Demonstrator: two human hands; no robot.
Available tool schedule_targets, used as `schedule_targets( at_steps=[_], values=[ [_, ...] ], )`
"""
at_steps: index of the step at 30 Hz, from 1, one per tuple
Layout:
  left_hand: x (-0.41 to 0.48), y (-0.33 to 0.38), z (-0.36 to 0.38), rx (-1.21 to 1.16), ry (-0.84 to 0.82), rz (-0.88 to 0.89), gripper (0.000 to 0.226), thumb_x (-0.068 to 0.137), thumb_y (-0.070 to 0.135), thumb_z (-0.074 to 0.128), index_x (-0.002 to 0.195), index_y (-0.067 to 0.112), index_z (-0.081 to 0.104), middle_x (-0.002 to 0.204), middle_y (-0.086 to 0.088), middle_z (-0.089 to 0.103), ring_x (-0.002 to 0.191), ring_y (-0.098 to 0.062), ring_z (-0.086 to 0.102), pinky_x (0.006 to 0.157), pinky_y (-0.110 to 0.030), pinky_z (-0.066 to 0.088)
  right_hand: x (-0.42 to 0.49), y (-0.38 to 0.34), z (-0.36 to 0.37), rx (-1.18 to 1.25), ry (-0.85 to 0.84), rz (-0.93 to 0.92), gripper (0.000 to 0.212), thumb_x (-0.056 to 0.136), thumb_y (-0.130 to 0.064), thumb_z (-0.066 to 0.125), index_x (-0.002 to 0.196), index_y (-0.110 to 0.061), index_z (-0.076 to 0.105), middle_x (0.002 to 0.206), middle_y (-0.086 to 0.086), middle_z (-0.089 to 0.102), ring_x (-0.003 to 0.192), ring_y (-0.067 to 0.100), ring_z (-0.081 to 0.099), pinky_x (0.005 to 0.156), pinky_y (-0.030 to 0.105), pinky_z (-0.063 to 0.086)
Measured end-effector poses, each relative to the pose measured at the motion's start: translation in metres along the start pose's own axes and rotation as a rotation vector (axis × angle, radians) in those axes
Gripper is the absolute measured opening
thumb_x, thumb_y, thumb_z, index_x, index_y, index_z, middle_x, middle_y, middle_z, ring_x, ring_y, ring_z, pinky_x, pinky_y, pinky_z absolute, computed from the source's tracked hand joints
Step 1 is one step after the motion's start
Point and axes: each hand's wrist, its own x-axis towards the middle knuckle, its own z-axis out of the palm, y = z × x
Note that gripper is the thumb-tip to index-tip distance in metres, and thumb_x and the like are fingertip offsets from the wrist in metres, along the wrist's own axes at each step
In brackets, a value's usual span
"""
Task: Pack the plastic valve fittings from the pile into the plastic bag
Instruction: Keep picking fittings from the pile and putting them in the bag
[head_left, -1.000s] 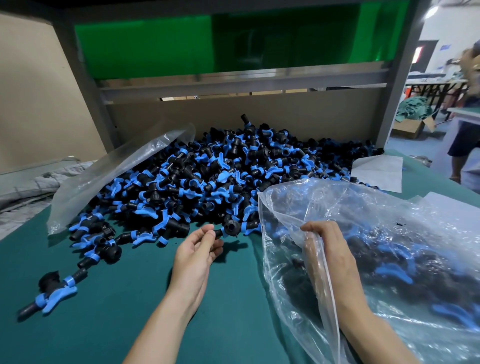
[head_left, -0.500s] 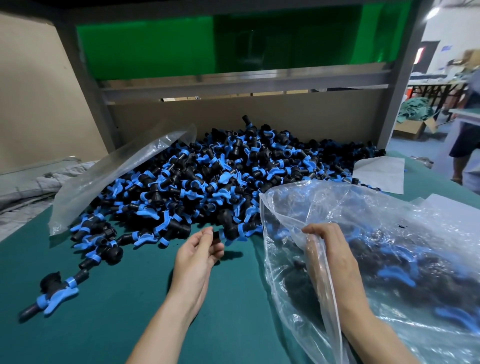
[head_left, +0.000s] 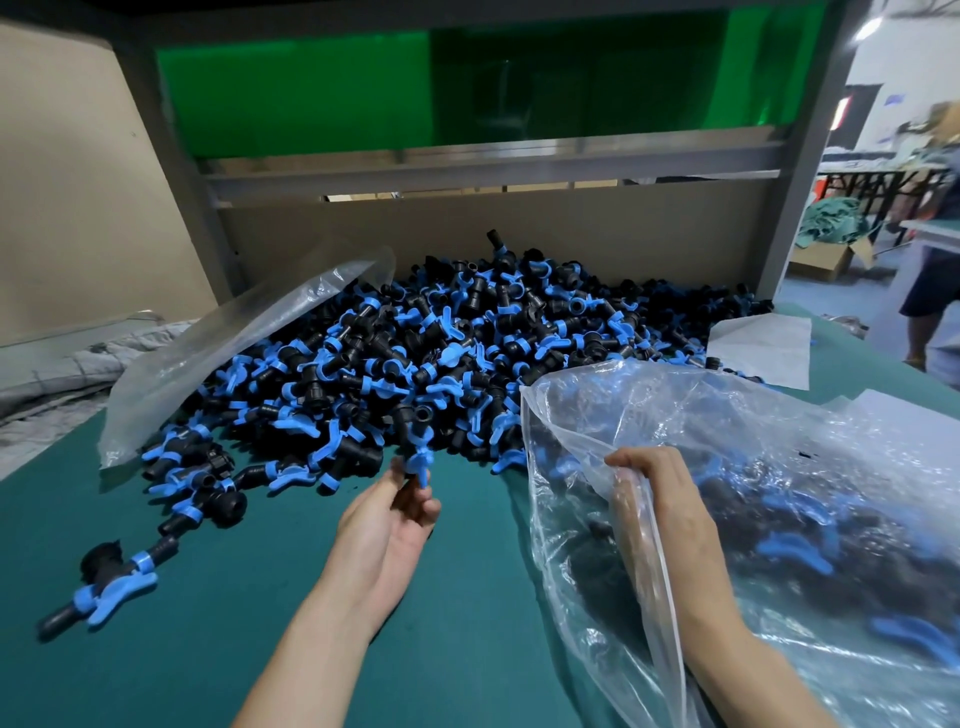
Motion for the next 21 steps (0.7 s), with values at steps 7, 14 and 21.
schedule_targets(
  at_steps=[7,14,21],
  values=[
    [-0.005,-0.001,0.004,0.058,-0.042,0.006,0.016,0.103,0.008,0.044,0.098,0.0,0.059,0.074,-0.006,0.055,0.055,-0.011,0.046,0.05,-0.022,0.045,0.0,0.0,0.0,-0.007,0.007,0.004,0.05,0.079,0.013,0.065,0.111,-0.024,0.057,0.107,-0.007,0.057,0.096,0.02,0.058,0.079,0.035,0.046],
    [-0.007,-0.003,0.003,0.129,-0.031,0.092,0.021,0.102,0.006,0.044,0.105,0.006,0.065,0.075,0.0,0.067,0.063,-0.01,0.055,0.062,-0.025,0.044,0.0,-0.002,-0.001,-0.01,-0.006,0.005,0.052,0.075,0.015,0.067,0.113,-0.02,0.058,0.109,-0.004,0.059,0.098,0.023,0.059,0.083,0.039,0.048],
    [-0.017,-0.005,0.004,0.769,0.056,0.808,0.038,0.097,0.018,0.06,0.13,0.034,0.053,0.107,0.023,0.065,0.096,-0.001,0.062,0.079,-0.007,0.045,-0.001,0.0,0.0,0.002,-0.003,0.002,0.048,0.081,0.01,0.064,0.111,-0.027,0.056,0.107,-0.012,0.056,0.099,0.019,0.057,0.081,0.033,0.044]
  ],
)
